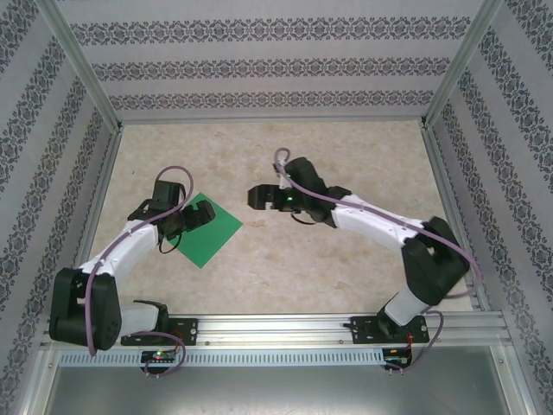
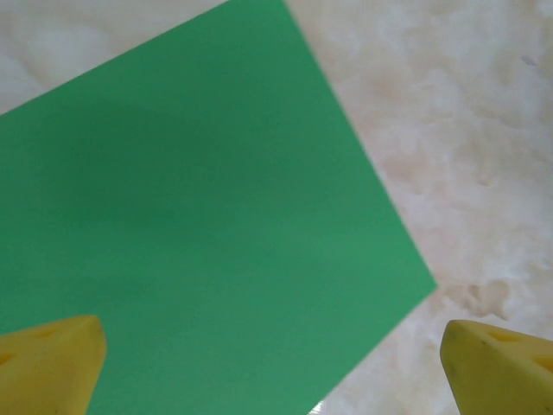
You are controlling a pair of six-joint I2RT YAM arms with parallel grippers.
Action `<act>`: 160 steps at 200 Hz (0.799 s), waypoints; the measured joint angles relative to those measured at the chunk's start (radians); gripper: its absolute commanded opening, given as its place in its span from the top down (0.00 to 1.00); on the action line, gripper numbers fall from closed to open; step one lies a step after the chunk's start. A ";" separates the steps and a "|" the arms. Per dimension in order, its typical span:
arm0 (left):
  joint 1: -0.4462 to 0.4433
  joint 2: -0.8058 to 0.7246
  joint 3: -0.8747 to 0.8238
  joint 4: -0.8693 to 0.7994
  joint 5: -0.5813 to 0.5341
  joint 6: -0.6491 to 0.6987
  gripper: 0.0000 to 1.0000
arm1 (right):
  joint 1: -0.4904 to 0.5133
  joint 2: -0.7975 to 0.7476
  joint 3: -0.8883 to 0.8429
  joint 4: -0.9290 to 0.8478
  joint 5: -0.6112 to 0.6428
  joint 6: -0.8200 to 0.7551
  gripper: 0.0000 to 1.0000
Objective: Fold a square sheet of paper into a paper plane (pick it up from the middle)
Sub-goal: Move the square sheet of paper to the center of the table.
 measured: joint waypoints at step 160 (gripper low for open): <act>-0.267 0.442 0.293 -0.082 -0.030 0.087 0.00 | -0.169 -0.116 -0.207 0.016 0.064 0.122 0.02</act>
